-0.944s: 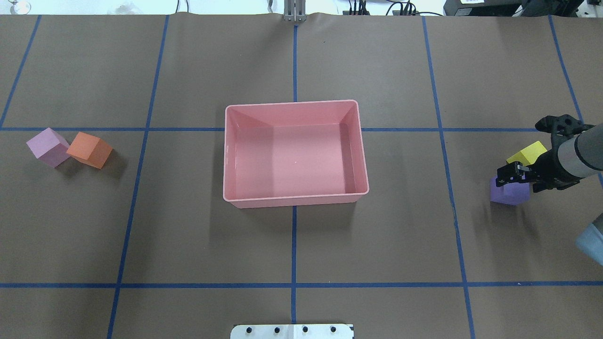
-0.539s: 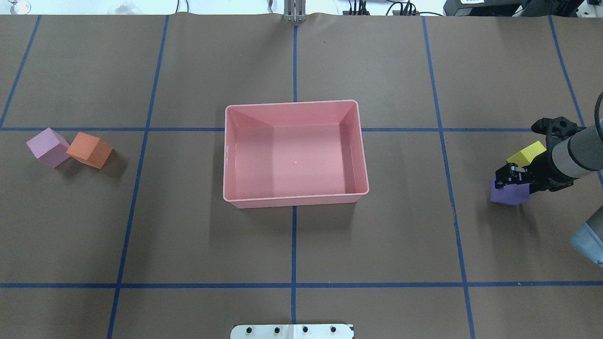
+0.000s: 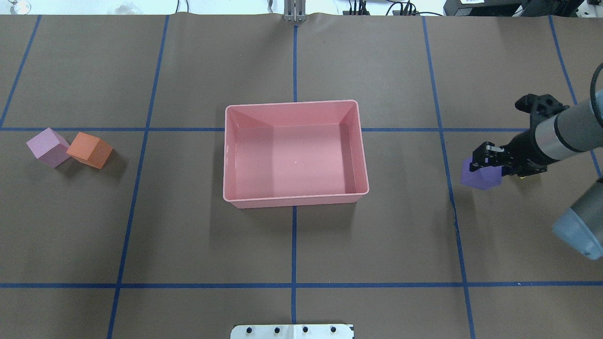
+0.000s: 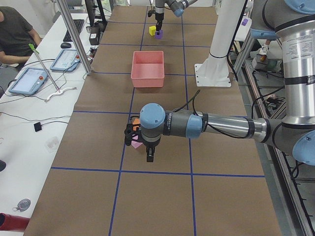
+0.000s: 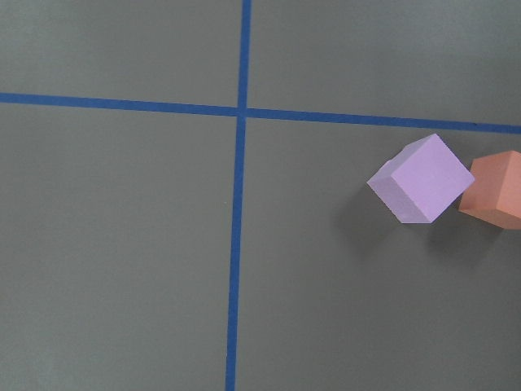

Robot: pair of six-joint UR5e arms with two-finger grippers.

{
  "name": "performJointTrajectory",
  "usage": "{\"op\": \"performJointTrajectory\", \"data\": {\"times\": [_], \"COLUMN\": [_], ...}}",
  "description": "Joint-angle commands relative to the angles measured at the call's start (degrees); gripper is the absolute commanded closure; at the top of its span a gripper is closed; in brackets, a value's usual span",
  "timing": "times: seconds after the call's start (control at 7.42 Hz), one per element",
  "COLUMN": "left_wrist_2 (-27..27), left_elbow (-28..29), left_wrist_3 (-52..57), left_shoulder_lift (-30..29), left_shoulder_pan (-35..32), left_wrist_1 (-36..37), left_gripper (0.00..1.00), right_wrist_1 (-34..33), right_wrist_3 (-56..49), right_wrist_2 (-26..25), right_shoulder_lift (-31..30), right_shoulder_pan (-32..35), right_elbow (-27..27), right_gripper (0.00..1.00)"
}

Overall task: Place blocks into pink bin with both arms
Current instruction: 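Carry the purple cube into the pink bin with the right gripper and release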

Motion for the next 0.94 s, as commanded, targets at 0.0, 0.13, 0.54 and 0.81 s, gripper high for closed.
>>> {"op": "performJointTrajectory", "data": {"times": [0.0, 0.13, 0.54, 0.81], "left_wrist_2": [0.71, 1.06, 1.50, 1.68], "left_elbow": [0.19, 0.54, 2.99, 10.36], "left_wrist_3": [-14.20, -15.04, -16.55, -28.15], "left_shoulder_lift": [-1.96, -3.54, -5.74, -12.40], "left_shoulder_pan": [8.17, 9.87, 10.58, 13.64], "left_wrist_1": [-9.55, -9.42, -9.41, -9.50], "left_gripper": [0.00, 0.01, 0.00, 0.00], "right_wrist_1": [-17.85, -21.43, -21.03, -19.97], "right_wrist_3": [10.02, 13.53, 17.35, 17.61], "right_wrist_2": [-1.53, -6.41, -15.07, -15.34], "right_shoulder_lift": [20.40, 26.77, 37.10, 35.98], "right_shoulder_pan": [-4.41, -9.50, -17.01, -18.07], "right_elbow": [1.11, 0.50, -8.96, -9.96], "right_gripper": [1.00, 1.00, 1.00, 0.69]}}
